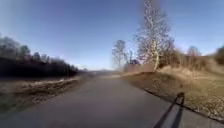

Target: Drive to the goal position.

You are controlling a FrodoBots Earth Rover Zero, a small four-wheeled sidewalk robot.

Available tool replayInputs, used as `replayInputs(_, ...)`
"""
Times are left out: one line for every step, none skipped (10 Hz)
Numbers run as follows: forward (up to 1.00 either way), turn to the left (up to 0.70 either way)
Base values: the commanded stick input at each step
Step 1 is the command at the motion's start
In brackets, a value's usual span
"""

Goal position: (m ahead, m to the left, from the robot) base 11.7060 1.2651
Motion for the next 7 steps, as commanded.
replayInputs(0.85,0.0)
replayInputs(0.85,0.0)
replayInputs(0.85,0.0)
replayInputs(0.85,0.0)
replayInputs(0.85,0.0)
replayInputs(0.85,0.0)
replayInputs(0.85,0.0)
